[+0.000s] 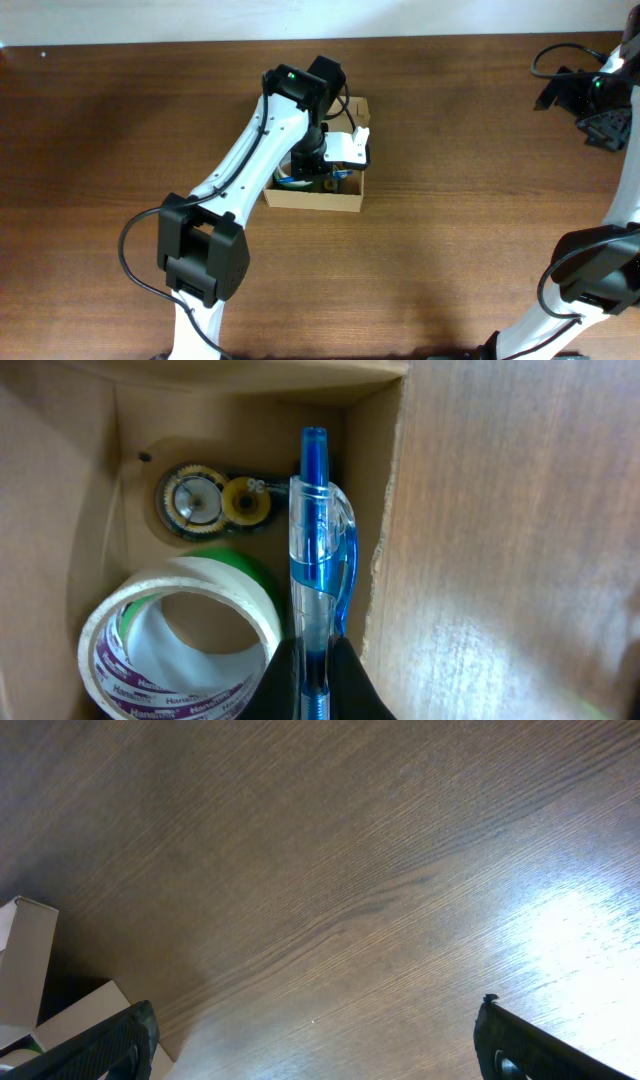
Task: Pack container
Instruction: 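Carry the blue pen with the left gripper and release it into the box, then retract the left arm and bring both grippers to the box lid flaps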
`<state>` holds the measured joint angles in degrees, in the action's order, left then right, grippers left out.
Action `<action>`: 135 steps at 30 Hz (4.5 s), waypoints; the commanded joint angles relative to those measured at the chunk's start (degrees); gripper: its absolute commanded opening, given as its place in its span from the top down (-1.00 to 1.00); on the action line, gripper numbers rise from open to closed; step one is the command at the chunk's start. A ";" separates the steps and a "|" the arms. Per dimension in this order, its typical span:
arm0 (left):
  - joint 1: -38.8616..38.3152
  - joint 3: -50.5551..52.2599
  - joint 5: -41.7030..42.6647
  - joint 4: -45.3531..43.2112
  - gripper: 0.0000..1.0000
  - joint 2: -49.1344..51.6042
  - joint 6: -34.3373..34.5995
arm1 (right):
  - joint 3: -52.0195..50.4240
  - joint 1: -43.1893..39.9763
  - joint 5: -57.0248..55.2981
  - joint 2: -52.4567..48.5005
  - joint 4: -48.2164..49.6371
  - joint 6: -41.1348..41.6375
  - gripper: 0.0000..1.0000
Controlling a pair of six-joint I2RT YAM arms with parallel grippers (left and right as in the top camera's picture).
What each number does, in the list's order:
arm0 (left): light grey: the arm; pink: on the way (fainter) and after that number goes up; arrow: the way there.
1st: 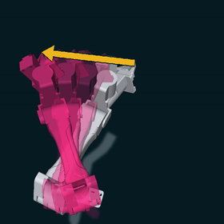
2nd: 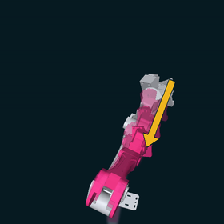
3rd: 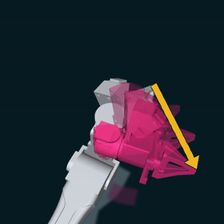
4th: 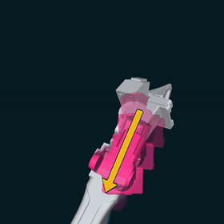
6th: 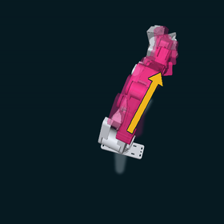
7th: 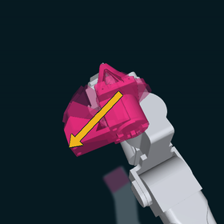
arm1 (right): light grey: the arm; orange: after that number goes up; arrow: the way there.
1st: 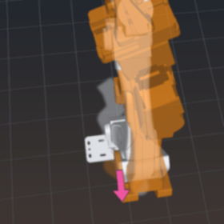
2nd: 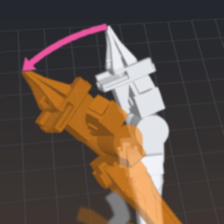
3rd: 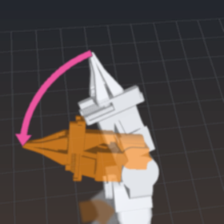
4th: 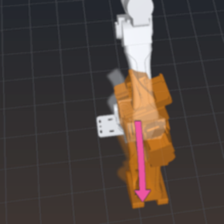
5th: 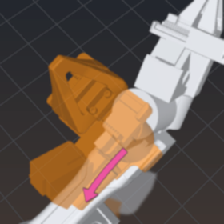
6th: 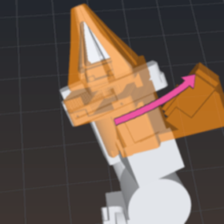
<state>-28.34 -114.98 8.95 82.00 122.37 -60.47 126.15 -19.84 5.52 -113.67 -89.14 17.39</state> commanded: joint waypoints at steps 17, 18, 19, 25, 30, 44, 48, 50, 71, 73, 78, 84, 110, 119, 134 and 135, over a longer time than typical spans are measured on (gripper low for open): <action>-0.07 6.32 -0.76 -5.35 0.96 -0.17 -2.45 | -0.26 -0.07 0.28 -0.11 0.00 -0.22 -0.98; -0.07 6.32 -0.76 -5.51 0.96 -0.11 -2.45 | -0.26 -0.07 0.28 -0.11 0.02 -0.22 -0.98; -0.07 6.32 -0.72 -5.55 0.97 -0.11 -2.45 | -0.26 -0.07 0.28 -0.11 0.02 -0.22 -0.98; -0.13 6.36 -0.57 -5.75 0.96 0.00 -2.43 | -0.26 -0.07 0.28 -0.11 0.00 -0.20 -0.98; -0.13 6.43 -0.55 -5.73 0.97 0.59 -2.43 | -0.26 -0.07 0.28 -0.11 0.00 -0.22 -0.98; -0.57 7.13 -0.57 -5.95 0.96 2.82 -2.29 | -0.26 -0.07 0.28 -0.11 0.00 -0.20 -0.98; -0.83 7.10 -0.81 -5.97 0.74 2.82 -2.16 | -0.26 -0.07 0.28 -0.11 0.00 -0.20 -0.98; -0.94 7.10 -0.81 -5.99 0.61 2.82 -1.29 | -0.26 -0.07 0.28 -0.11 0.00 -0.20 -0.98; -0.98 3.13 -13.03 -7.32 0.00 -20.24 13.77 | -0.26 -0.07 0.28 -0.11 0.00 -0.20 -0.98; 0.79 3.13 -13.44 -8.59 -0.04 -24.48 15.15 | -0.26 -0.07 0.28 -0.11 0.02 -0.20 -0.98; 10.25 3.13 -13.55 -13.51 -0.04 -31.36 25.68 | -0.26 -0.07 0.28 -0.11 0.02 -0.20 -0.98; 27.65 3.30 -13.22 -16.09 -0.05 -29.24 47.76 | -0.26 -0.07 1.40 -0.11 7.26 0.44 -0.98; 36.06 3.34 23.61 -22.93 0.97 -0.33 54.25 | -17.22 5.64 18.49 -0.74 22.95 -3.87 0.92; 36.00 3.34 35.58 -26.82 0.96 10.54 56.19 | -31.56 12.00 37.00 -6.12 35.98 -3.54 0.92; 34.45 3.34 40.30 -28.72 0.97 18.75 57.51 | -32.50 19.17 48.30 -21.55 58.53 12.52 0.92; 34.14 3.34 40.30 -29.24 0.96 18.97 57.75 | -32.50 19.41 48.35 -21.86 59.01 12.94 0.92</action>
<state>6.83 -111.92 47.09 53.67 140.29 -3.36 93.73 -1.63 50.17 -134.19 -31.40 26.57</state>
